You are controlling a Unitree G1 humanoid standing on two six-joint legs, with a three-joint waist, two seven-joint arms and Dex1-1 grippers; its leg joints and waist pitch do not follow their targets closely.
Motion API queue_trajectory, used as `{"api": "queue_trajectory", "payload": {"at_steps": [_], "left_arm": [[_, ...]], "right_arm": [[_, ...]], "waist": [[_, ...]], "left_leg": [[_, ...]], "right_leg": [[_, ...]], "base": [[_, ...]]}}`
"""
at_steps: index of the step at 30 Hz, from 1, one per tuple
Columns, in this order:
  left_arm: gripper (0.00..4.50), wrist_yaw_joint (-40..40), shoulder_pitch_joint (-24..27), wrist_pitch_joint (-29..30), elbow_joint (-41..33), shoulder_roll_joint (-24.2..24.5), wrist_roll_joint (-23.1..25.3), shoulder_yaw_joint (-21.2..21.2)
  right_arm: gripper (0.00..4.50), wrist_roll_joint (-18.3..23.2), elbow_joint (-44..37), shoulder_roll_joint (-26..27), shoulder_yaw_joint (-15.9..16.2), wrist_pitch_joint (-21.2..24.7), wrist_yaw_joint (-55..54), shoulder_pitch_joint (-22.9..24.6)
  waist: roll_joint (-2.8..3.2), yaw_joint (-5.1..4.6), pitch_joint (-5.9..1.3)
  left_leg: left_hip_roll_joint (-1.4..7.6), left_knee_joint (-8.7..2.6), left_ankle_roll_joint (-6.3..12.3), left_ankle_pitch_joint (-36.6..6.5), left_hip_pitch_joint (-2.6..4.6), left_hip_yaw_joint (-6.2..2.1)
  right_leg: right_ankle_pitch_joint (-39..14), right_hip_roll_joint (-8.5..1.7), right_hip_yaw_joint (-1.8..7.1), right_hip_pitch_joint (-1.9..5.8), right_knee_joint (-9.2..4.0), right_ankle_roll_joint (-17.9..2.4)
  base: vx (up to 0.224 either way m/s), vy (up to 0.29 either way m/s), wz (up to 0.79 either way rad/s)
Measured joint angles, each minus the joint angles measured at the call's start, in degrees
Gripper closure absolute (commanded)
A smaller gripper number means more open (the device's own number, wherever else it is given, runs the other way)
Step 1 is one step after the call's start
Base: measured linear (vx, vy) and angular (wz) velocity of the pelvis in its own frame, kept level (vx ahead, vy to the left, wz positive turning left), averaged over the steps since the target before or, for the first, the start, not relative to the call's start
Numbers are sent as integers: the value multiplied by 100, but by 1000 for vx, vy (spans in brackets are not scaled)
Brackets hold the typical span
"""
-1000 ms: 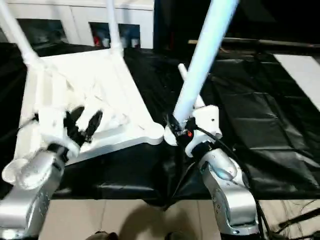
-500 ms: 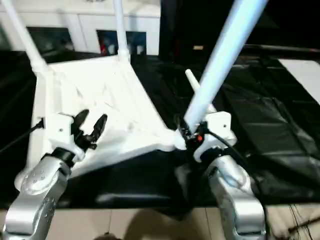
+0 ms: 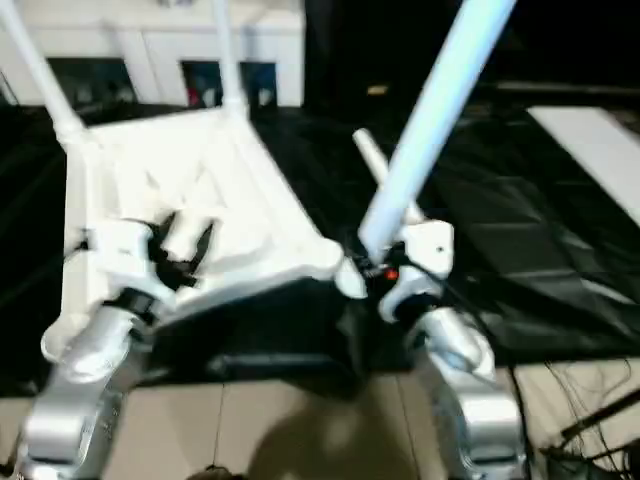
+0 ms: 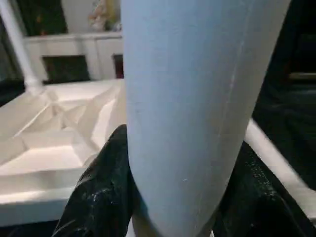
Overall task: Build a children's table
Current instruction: Pick table leg
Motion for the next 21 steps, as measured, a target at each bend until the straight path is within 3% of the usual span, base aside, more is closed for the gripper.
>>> {"api": "queue_trajectory", "payload": {"at_steps": [1,3,5,6,7,8,9,10,11,12,13,14,15,16,17,18,19,20,21], "left_arm": [[165,13,0,-7,8,-33,-11,47],[165,25,2,-67,60,-99,-24,81],[165,41,10,-164,74,-61,14,95],[165,61,16,-207,84,-53,49,98],[165,105,7,-218,131,-31,84,84],[165,117,-12,-223,148,-43,93,73],[165,140,21,-243,157,-57,96,90],[165,158,217,-217,199,-142,95,97],[165,152,336,-198,234,-122,97,59],[165,157,314,-197,275,-115,108,41],[165,156,201,-203,281,-130,117,7],[165,156,120,-217,275,-132,136,2],[165,163,100,-226,271,-110,150,35],[165,191,137,-235,271,-68,161,140],[165,218,145,-233,297,-10,167,211],[165,231,150,-234,301,-6,173,258],[165,232,145,-234,300,-15,176,247],[165,234,144,-233,303,-22,181,238],[165,235,143,-232,309,-31,189,228]], "right_arm": [[267,2,46,-6,2,0,15,-55],[267,-10,107,-67,1,-4,22,-112],[267,-36,115,-104,31,-30,73,-111],[267,-42,115,-101,41,-54,83,-111],[267,-45,107,-87,29,-66,81,-71],[267,-45,124,-91,-4,-68,69,-40],[267,-46,153,-119,-19,-69,64,-115],[267,-50,164,-158,1,-71,77,-129],[267,-53,173,-151,1,-73,76,-120],[267,-56,189,-112,-1,-76,74,-113],[267,-64,206,-130,-11,-76,75,-106],[267,-71,225,-140,-19,-82,74,-112],[267,-72,266,-109,2,-85,73,-114],[267,-71,321,-64,154,-86,103,-226],[267,-69,320,-47,220,-97,131,-262],[267,-70,318,-51,232,-110,137,-262],[267,-73,319,-75,211,-114,134,-259],[267,-74,319,-86,201,-115,134,-255],[267,-74,318,-104,199,-116,138,-248]], "waist": [[-22,-63,35],[-16,-101,56],[28,-117,121],[43,-100,156],[50,-32,192],[-57,113,160],[-316,147,169],[-155,275,201],[-91,292,210],[-94,311,223],[-63,333,220],[-8,337,205],[-9,277,215],[-54,207,168],[-36,145,152],[-36,52,116],[-86,-90,74],[-163,-190,42],[-287,-287,21]], "left_leg": [[23,-22,-4,-3,22,-8],[38,-61,-13,-10,40,-34],[47,-138,-16,-13,140,-38],[50,-184,-16,-14,167,-1],[55,-220,-15,-14,222,169],[89,-208,-14,-14,252,413],[112,64,-16,-72,297,595],[88,714,143,-336,275,217],[-46,1028,244,-421,372,-54],[-185,1094,242,-550,453,-180],[-225,721,242,-736,632,-167],[-192,350,-63,-902,820,-159],[-194,172,-32,-865,905,-117],[-235,81,5,-861,933,-183],[-235,79,41,-896,943,-258],[-236,73,61,-940,941,-283],[-259,65,78,-1004,944,-267],[-315,47,77,-1050,970,-218],[-402,26,69,-1101,1038,-158]], "right_leg": [[0,10,-29,15,-55,0],[0,5,-105,59,-171,0],[-3,5,-149,212,-304,-3],[-69,1,-154,260,-222,-34],[-339,-24,-155,288,94,-113],[-591,-73,-69,378,415,-176],[-733,-73,141,396,509,-65],[-735,18,234,487,544,-68],[-736,34,270,566,501,-66],[-742,53,345,634,430,-56],[-739,174,455,683,267,-59],[-719,274,514,732,121,-90],[-743,269,503,737,62,-176],[-811,217,338,570,346,-282],[-781,210,211,372,607,-225],[-697,182,135,164,721,-87],[-583,103,70,-120,710,3],[-439,8,51,-328,644,-12],[-240,-85,77,-423,325,-99]], "base": [[-104,3,-9],[-93,19,-8],[-24,57,-15],[-63,53,-16],[-79,26,5],[-79,26,5],[164,-98,18],[251,-90,9],[251,-90,9],[134,21,21],[101,11,44],[101,11,44],[74,32,38],[137,61,9],[137,61,9],[182,52,-6],[184,27,-2],[184,27,-2],[221,-14,-3]]}}
